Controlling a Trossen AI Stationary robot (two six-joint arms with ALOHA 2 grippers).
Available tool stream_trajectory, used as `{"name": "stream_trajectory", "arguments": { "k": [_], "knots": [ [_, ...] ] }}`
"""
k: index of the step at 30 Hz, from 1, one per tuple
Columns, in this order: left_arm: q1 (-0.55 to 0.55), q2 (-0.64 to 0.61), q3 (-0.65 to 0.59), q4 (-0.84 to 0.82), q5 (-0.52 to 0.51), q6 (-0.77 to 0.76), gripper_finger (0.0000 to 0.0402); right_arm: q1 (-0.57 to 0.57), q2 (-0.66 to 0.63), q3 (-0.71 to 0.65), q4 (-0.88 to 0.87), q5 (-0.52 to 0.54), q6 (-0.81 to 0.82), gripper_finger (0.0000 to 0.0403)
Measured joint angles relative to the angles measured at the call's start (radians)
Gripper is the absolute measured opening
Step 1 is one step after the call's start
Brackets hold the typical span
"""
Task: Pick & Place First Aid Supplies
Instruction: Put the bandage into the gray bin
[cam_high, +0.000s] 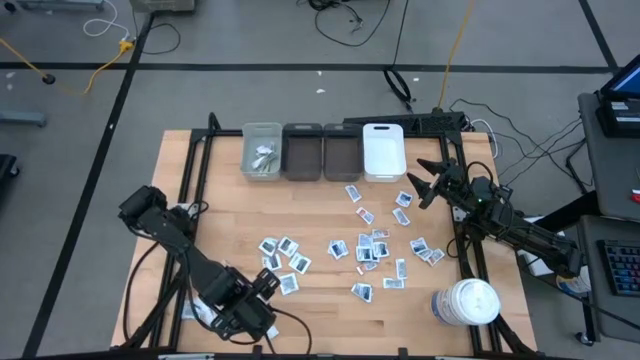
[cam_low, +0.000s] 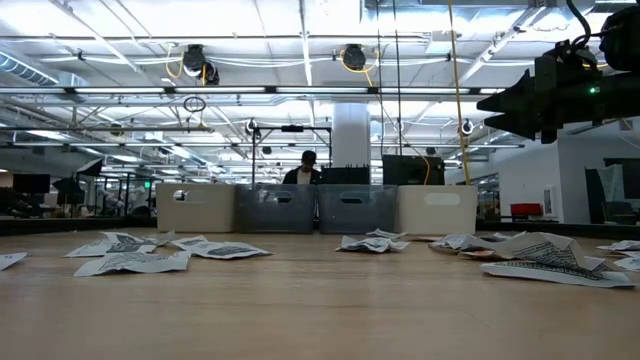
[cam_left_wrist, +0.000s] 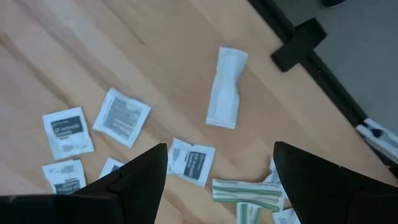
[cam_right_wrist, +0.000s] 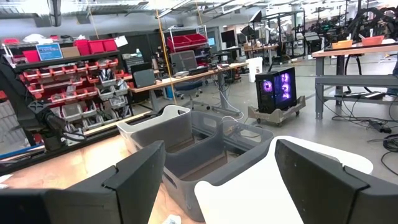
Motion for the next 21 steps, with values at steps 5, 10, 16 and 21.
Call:
{"name": "stream_trajectory", "arguments": {
  "k": [5,10,16,21],
  "knots": [
    [-0.004,0.008,0.012,0.011,0.043,-0.004,0.0285,0.0,0.0,0.0,0.0,0.0,0.0,0.0297],
    [-0.028,0.051,-0.015,0.019,0.043,-0.001,0.0284,0.0,0.0,0.0,0.0,0.0,0.0,0.0297],
    [-0.055,0.117,-0.047,0.064,0.037,0.004,0.0284,0.0,0.0,0.0,0.0,0.0,0.0,0.0297],
    [-0.055,0.177,-0.053,0.089,0.0,0.006,0.0277,0.0,0.0,0.0,0.0,0.0,0.0,0.0297]
  ]
}}
